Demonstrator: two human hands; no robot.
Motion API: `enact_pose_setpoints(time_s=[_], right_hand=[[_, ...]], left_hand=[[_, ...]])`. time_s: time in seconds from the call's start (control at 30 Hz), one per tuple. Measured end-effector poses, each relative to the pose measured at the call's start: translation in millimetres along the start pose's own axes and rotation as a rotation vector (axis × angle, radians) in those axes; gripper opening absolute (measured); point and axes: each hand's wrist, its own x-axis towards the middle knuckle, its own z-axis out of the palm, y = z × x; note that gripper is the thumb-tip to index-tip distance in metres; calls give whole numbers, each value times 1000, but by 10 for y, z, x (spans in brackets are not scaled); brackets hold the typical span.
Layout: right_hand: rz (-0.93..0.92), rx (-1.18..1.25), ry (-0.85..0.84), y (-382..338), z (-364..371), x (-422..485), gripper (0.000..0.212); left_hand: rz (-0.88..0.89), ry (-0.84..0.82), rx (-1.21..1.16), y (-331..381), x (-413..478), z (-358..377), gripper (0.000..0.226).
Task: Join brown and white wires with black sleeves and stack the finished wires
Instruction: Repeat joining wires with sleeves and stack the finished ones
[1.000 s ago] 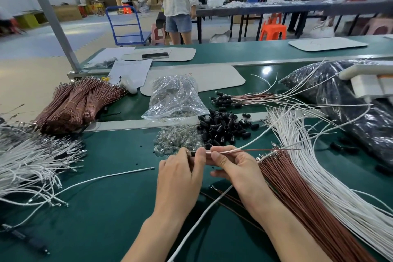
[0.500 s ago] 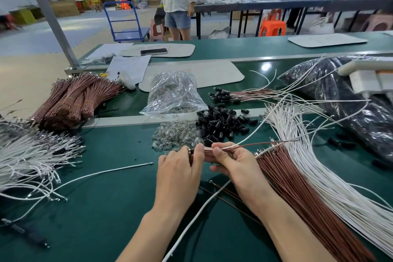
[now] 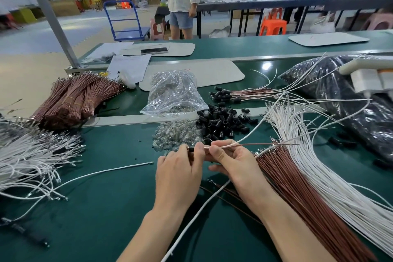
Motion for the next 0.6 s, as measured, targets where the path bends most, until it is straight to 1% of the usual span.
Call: enact_pose_setpoints(time_s=[0.07,0.2,0.3,0.4,0.5,0.6], right_hand=[[-11,-58,50,1,18,-14,36],[-17,-85,110,12,32,-10,20],[-13,-100,97,14,48,-4,14],[-13,-92,75,17,51,5,7],[-3,-81,65,7,46,3,6],[-3,-75,53,7,31,3,8]], left_hand=[[6,-12,22,5,-3,-3,56],[3,-6,47,10,-9,-10,61],[-21,30,69,25,-21,-22,58],[-23,-4,88,36,-8,-22,59],[-10,-19,79,31,-3,-9,57],[1,1,75,34,-8,5,57]])
